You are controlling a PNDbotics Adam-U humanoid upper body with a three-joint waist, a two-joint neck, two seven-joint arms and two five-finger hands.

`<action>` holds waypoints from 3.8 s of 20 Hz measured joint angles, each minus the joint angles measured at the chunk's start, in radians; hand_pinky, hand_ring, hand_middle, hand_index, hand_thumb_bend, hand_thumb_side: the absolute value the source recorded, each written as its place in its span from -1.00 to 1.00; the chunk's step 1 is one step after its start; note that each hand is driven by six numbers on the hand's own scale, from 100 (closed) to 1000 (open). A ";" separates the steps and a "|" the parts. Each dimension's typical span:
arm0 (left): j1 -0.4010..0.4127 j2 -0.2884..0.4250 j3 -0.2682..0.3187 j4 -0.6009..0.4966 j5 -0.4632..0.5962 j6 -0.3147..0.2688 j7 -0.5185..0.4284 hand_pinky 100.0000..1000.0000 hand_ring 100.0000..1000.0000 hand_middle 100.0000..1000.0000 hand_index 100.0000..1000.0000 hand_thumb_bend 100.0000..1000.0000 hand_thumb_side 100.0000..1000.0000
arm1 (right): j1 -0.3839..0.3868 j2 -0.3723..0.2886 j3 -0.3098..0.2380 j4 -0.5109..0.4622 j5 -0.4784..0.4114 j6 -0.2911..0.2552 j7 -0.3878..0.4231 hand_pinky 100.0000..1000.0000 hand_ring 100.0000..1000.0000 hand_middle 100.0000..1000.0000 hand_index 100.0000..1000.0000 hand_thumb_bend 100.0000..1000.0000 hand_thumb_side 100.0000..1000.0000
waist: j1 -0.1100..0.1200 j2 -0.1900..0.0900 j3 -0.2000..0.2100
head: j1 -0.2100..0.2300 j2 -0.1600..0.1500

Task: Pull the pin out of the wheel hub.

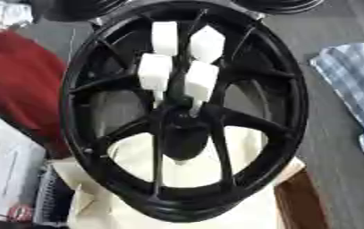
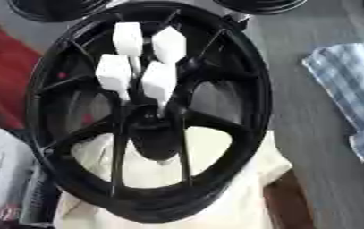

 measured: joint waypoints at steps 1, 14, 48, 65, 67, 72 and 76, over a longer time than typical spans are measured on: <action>0.004 0.004 0.010 0.005 0.011 0.000 0.014 0.52 0.15 0.17 0.50 -1.00 -0.42 | 0.001 0.003 0.000 0.000 0.000 0.000 -0.001 0.97 1.00 0.72 0.76 -1.00 0.07 | -0.001 0.000 0.000 | -0.002 0.000; 0.027 0.025 0.037 0.009 0.045 0.003 0.052 0.49 0.14 0.33 0.63 -1.00 -0.02 | 0.005 0.016 -0.006 0.000 0.013 0.013 -0.014 0.97 1.00 0.72 0.76 -1.00 0.08 | 0.000 0.008 0.000 | -0.009 0.000; -0.179 -0.146 -0.340 0.085 -0.019 0.107 -0.187 0.56 0.34 0.53 0.70 -0.85 0.12 | -0.023 0.026 0.013 0.000 0.012 0.063 0.011 0.99 1.00 0.71 0.74 -1.00 0.10 | 0.008 0.011 -0.031 | 0.004 0.000; -0.158 -0.146 -0.344 0.083 -0.052 0.154 -0.185 0.57 0.36 0.56 0.75 -0.62 0.37 | -0.027 0.039 0.013 0.000 0.011 0.082 0.011 0.99 1.00 0.70 0.73 -1.00 0.11 | 0.008 0.017 -0.036 | 0.003 0.000; -0.157 -0.146 -0.344 0.083 -0.057 0.165 -0.185 0.58 0.38 0.57 0.76 -0.61 0.38 | -0.027 0.040 0.013 0.000 0.011 0.082 0.011 0.99 1.00 0.69 0.73 -1.00 0.11 | 0.007 0.018 -0.037 | 0.005 0.000; -0.157 -0.147 -0.349 0.080 -0.070 0.185 -0.182 0.61 0.41 0.60 0.77 -0.61 0.40 | -0.027 0.040 0.013 0.000 0.011 0.084 0.013 0.99 1.00 0.69 0.73 -1.00 0.11 | 0.007 0.018 -0.041 | 0.006 0.000; -0.157 -0.154 -0.355 0.077 -0.070 0.190 -0.181 0.61 0.41 0.60 0.76 -0.57 0.40 | -0.027 0.044 0.013 0.000 0.011 0.086 0.014 0.99 1.00 0.69 0.73 -1.00 0.12 | 0.007 0.019 -0.044 | 0.007 0.000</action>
